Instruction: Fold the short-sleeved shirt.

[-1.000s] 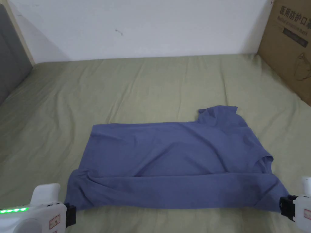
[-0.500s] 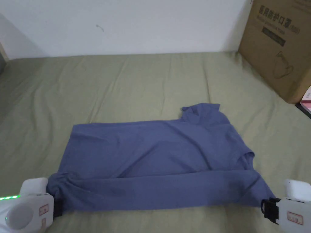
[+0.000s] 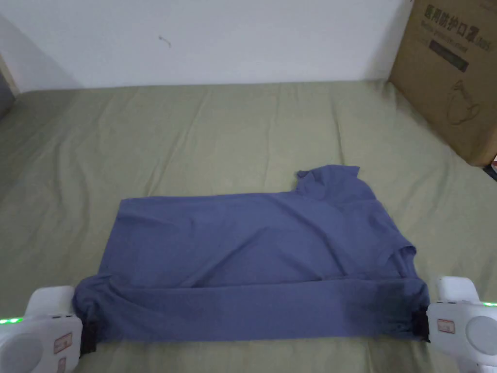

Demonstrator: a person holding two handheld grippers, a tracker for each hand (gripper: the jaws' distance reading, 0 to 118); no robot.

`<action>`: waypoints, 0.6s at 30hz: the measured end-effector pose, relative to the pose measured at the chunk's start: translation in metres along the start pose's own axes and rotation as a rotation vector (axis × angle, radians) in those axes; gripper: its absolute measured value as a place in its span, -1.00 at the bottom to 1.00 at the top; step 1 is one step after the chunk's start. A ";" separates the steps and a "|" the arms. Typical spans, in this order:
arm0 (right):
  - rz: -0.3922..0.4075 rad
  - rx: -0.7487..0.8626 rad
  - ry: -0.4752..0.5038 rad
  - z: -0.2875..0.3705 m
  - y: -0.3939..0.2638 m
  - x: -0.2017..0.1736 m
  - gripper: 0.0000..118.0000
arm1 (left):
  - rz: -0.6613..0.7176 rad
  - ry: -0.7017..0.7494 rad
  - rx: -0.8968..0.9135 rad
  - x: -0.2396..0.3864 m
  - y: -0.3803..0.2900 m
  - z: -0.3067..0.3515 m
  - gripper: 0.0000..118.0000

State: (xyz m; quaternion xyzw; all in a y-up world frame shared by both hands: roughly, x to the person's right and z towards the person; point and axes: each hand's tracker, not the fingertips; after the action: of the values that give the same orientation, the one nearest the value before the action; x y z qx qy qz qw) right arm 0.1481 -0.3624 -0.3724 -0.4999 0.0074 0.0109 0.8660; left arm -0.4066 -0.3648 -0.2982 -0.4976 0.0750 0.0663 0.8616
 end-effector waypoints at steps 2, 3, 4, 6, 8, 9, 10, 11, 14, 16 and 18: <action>0.058 0.009 -0.033 0.010 0.002 -0.002 -0.86 | -0.008 0.002 0.011 -0.002 0.001 0.009 -0.89; 0.038 0.012 -0.024 0.015 0.003 0.001 -0.86 | -0.009 -0.002 0.011 -0.004 0.001 0.014 -0.89; 0.027 0.010 -0.014 0.018 0.005 0.006 -0.86 | -0.012 -0.003 0.013 -0.004 -0.001 0.018 -0.89; -0.017 0.023 0.008 0.027 0.006 0.016 -0.86 | -0.032 0.007 0.012 -0.006 -0.005 0.026 -0.89; 0.002 0.017 -0.011 0.037 0.001 0.021 -0.86 | -0.054 0.028 0.006 -0.005 -0.015 0.037 -0.89; 0.011 0.019 -0.017 0.043 -0.004 0.022 -0.86 | -0.053 0.028 0.000 -0.006 -0.021 0.041 -0.89; 0.019 0.005 -0.017 0.048 -0.009 0.025 -0.86 | -0.047 0.022 -0.009 -0.008 -0.028 0.045 -0.89; 0.015 -0.005 -0.012 0.054 -0.016 0.028 -0.86 | -0.042 0.017 -0.015 -0.011 -0.037 0.048 -0.89; -0.005 -0.018 0.003 0.065 -0.046 0.033 -0.86 | -0.056 0.043 -0.048 -0.010 -0.065 0.053 -0.89; -0.039 -0.048 0.018 0.062 -0.067 0.036 -0.85 | -0.053 0.058 -0.095 -0.008 -0.082 0.053 -0.89; -0.041 -0.055 0.055 0.056 -0.084 0.039 -0.51 | -0.050 0.041 -0.092 -0.010 -0.095 0.050 -0.78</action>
State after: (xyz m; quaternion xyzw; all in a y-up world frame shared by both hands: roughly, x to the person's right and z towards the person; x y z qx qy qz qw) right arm 0.1895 -0.3555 -0.2726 -0.5237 0.0209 -0.0204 0.8514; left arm -0.3950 -0.3691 -0.1916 -0.5395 0.0769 0.0382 0.8376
